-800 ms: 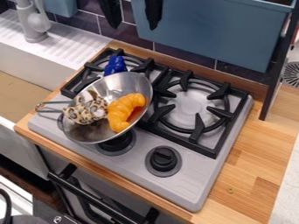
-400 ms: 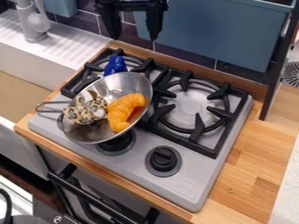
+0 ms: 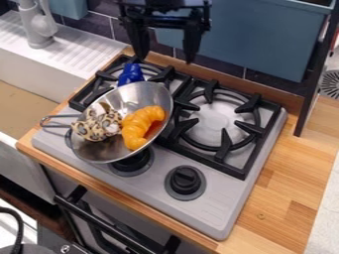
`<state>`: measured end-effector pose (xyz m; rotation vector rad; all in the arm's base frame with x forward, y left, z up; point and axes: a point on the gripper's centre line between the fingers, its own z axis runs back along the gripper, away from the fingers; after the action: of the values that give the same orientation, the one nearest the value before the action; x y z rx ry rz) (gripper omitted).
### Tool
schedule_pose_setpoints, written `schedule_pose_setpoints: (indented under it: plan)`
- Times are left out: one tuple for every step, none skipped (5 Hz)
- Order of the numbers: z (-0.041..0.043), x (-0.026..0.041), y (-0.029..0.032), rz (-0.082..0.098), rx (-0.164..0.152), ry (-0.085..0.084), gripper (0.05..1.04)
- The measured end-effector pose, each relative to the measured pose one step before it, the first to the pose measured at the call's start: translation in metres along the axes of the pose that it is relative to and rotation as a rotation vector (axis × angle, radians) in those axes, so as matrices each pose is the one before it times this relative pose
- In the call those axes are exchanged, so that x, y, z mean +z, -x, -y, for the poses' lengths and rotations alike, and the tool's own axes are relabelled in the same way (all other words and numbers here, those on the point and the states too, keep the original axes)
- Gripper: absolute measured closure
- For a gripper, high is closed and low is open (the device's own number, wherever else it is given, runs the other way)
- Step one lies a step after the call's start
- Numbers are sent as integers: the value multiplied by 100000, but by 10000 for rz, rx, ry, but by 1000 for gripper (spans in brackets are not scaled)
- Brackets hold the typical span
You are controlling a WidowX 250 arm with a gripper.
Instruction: Put the silver pot in the right burner
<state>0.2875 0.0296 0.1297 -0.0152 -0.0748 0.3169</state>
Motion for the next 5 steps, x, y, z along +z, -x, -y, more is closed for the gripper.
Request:
schedule_pose_setpoints:
  plan:
    - [106,-695,1422,471,424,-112,86]
    - [109,-1033,1004,77,-98,-467,86]
    - [-315,-265,683,404,-147,58,87]
    - [-41,-639,435,80,-13,-137,87]
    - [430,-607,386,121,-34,-119,86]
